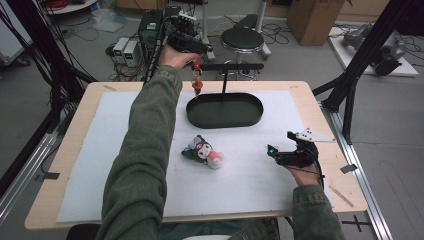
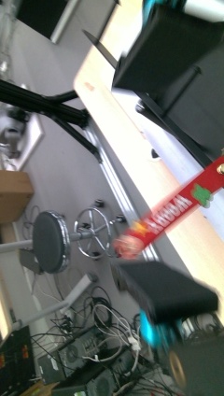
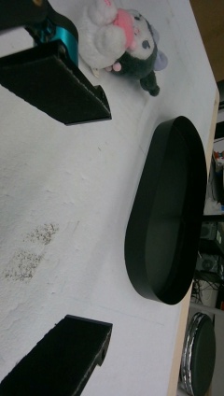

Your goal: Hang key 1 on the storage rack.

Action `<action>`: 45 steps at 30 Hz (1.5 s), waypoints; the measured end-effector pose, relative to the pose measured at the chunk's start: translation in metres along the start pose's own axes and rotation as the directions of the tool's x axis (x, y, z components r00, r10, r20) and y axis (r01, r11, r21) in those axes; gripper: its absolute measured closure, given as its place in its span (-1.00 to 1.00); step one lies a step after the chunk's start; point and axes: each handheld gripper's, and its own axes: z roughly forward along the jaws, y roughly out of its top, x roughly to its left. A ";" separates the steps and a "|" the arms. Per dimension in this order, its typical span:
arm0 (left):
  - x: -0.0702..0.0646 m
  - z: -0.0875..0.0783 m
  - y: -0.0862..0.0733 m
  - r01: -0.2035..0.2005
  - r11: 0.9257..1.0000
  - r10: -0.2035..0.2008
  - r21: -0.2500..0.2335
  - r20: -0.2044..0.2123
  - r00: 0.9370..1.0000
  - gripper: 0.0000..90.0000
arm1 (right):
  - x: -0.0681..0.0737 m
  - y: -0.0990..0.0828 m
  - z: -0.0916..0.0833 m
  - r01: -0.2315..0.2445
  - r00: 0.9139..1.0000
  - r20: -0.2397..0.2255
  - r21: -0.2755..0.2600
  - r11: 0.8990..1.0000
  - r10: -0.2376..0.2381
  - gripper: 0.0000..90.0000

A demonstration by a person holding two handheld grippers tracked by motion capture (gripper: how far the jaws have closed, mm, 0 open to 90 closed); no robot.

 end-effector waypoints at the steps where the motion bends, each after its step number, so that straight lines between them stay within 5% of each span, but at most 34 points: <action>1: 0.001 -0.001 -0.001 0.007 1.000 -0.008 0.015 0.051 0.999 -0.96 | -0.001 0.000 0.000 0.009 1.000 0.003 -0.005 1.000 -0.009 -0.99; 3: 0.000 -0.004 -0.002 -0.030 0.999 0.024 0.039 0.132 0.991 -0.96 | 0.000 -0.001 -0.001 0.001 1.000 -0.001 0.003 1.000 -0.001 -0.99; 6: -0.004 -0.011 -0.002 -0.071 0.996 0.065 0.044 0.132 0.989 -0.96 | -0.001 -0.001 -0.001 0.005 1.000 0.001 0.001 1.000 -0.005 -0.99; 16: -0.014 -0.052 -0.007 -0.053 0.996 0.066 -0.076 0.171 0.983 -0.96 | -0.003 -0.001 -0.002 0.003 1.000 0.010 -0.010 1.000 -0.003 -0.99; 38: 0.008 -0.097 -0.063 -0.066 0.997 0.071 -0.046 0.127 0.989 -0.96 | -0.002 0.000 -0.002 0.003 1.000 0.009 0.000 1.000 -0.003 -0.99; 45: 0.006 -0.118 -0.074 -0.056 0.995 0.065 -0.080 0.118 0.991 -0.96 | -0.001 -0.001 -0.002 0.005 1.000 0.013 0.002 1.000 -0.005 -0.99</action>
